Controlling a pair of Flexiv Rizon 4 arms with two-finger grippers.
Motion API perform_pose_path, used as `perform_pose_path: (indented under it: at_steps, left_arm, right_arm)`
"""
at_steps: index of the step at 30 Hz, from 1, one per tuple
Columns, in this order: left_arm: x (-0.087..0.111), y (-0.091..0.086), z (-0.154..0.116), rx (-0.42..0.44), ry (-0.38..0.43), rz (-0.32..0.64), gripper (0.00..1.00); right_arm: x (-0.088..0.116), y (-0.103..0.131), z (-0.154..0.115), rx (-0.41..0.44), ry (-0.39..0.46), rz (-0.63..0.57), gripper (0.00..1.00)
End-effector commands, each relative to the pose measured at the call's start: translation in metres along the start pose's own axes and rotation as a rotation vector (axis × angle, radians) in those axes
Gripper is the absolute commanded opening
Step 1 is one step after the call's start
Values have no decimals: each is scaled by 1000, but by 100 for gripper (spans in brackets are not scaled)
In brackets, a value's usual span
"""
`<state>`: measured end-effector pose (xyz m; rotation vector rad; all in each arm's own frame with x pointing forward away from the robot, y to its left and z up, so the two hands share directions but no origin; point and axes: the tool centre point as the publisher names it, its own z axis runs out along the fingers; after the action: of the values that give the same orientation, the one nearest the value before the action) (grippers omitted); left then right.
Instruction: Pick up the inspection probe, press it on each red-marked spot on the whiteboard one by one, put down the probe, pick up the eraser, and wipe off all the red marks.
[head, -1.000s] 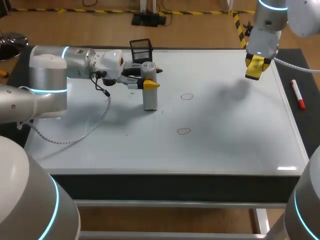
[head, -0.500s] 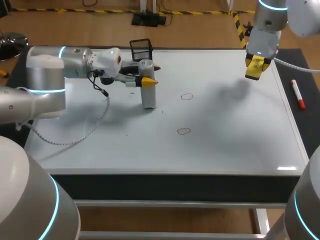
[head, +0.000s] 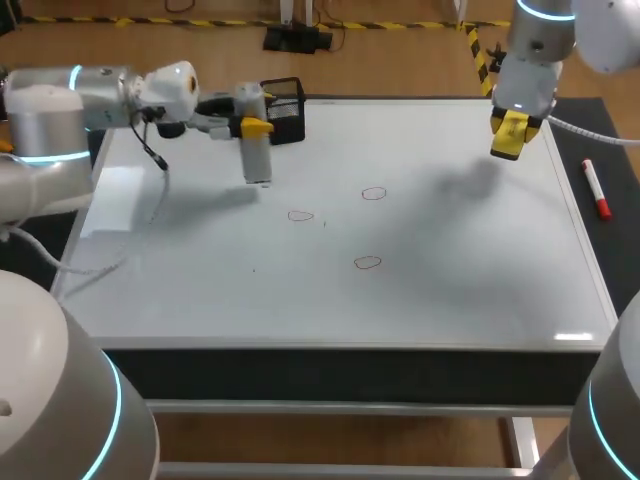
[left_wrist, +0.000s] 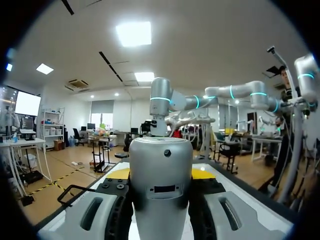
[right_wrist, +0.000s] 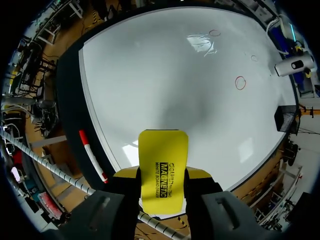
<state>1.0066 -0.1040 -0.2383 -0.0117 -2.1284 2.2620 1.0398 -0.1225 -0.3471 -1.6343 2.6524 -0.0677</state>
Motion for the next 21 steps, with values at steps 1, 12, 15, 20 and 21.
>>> perform_pose_path:
  at_steps: [1,12,15,20,21]
  left_arm:
    - [-13,-10,-24,-26,-6,-2,0]
    - [-47,-16,-87,-42,-74,-6,0]
    - [-49,-18,-95,-37,-84,2,0]
    - [-54,-16,-107,-32,-111,10,0]
    - [-54,-16,-109,-28,-113,11,0]
  right_arm:
    - [0,-1,-1,0,5,-1,0]
    - [0,-1,-1,0,5,-1,0]
    - [0,-1,-1,0,5,-1,0]
    - [0,-1,-1,0,5,-1,0]
    - [0,-1,-1,0,5,-1,0]
